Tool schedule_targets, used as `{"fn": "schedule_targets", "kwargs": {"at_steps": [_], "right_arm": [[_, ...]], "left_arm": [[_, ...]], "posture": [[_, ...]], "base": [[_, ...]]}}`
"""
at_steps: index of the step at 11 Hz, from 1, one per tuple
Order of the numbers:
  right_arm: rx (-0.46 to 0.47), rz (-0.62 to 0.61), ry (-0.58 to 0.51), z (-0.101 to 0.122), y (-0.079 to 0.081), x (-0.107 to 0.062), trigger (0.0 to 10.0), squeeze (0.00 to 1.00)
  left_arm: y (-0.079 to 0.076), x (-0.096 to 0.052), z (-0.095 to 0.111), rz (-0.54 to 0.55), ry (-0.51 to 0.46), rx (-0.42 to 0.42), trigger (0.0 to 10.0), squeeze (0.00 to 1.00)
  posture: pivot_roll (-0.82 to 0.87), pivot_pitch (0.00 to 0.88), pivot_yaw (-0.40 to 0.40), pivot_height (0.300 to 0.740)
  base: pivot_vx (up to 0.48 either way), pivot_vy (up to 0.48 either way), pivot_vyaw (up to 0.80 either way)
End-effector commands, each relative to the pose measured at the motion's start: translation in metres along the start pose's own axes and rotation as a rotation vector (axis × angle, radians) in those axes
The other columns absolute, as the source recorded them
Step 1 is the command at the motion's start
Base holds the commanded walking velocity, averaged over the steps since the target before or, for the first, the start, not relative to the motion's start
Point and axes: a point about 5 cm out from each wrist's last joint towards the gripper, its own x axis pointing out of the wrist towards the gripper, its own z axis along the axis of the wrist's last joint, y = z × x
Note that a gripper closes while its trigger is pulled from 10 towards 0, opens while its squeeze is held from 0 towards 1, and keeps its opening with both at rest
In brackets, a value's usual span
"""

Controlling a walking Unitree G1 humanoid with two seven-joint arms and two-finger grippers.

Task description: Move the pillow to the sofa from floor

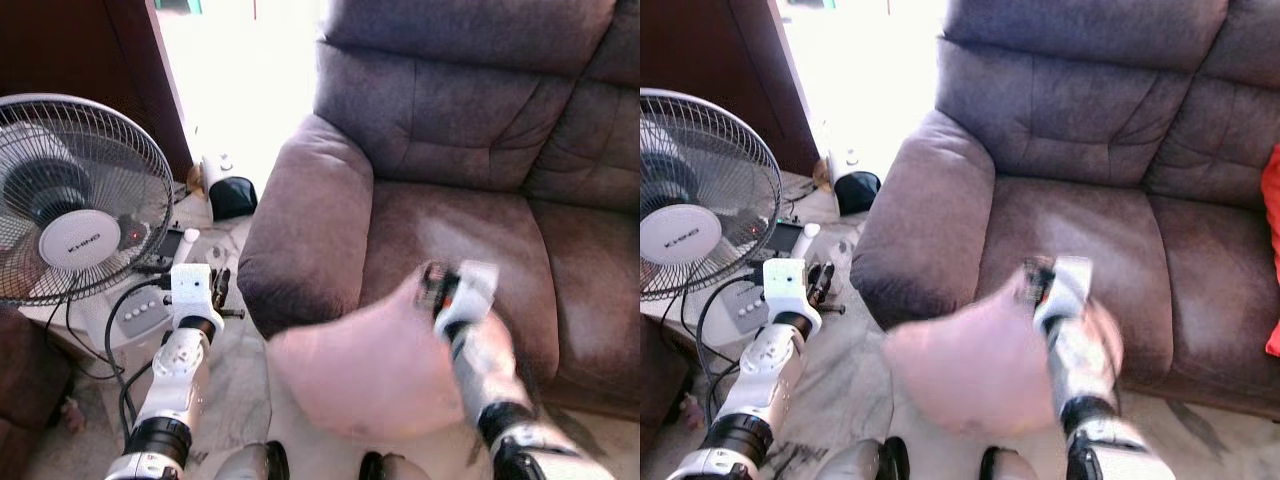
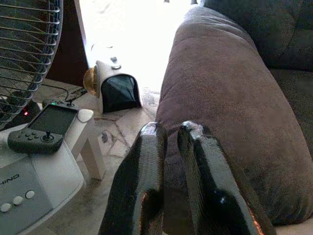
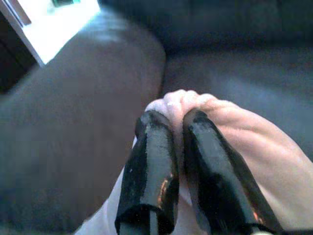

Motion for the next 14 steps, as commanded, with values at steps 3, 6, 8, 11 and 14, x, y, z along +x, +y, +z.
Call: {"fn": "schedule_targets", "kwargs": {"at_steps": [3,6,8,11,14], "right_arm": [[-0.038,0.067,-0.390,0.105,0.017,0.015,10.0,0.00],[0.006,0.129,-0.536,0.157,0.036,0.012,10.0,0.00],[0.019,0.130,-0.446,0.137,0.037,0.019,10.0,0.00],[0.054,-0.005,-0.222,0.075,0.011,0.016,10.0,0.00],[0.004,-0.112,-0.142,0.059,-0.010,0.015,10.0,0.00]], "left_arm": [[-0.001,0.002,-0.002,-0.007,0.021,-0.037,10.0,0.00],[0.003,0.003,0.000,0.005,0.018,-0.049,10.0,0.00],[0.000,0.004,0.000,0.000,0.023,-0.050,10.0,0.00],[0.007,0.002,0.000,0.072,0.043,-0.197,10.0,0.00],[0.006,0.003,-0.001,0.017,0.079,-0.270,10.0,0.00]], "posture": [[0.06,0.080,-0.055,0.740],[0.06,0.078,-0.054,0.740],[0.07,0.077,-0.062,0.740],[0.09,0.074,-0.068,0.740],[0.09,0.068,-0.067,0.740]], "base": [[0.000,0.000,0.00],[0.000,0.000,0.00],[0.000,0.000,0.00],[0.000,0.000,0.00],[0.000,0.000,0.00]]}}
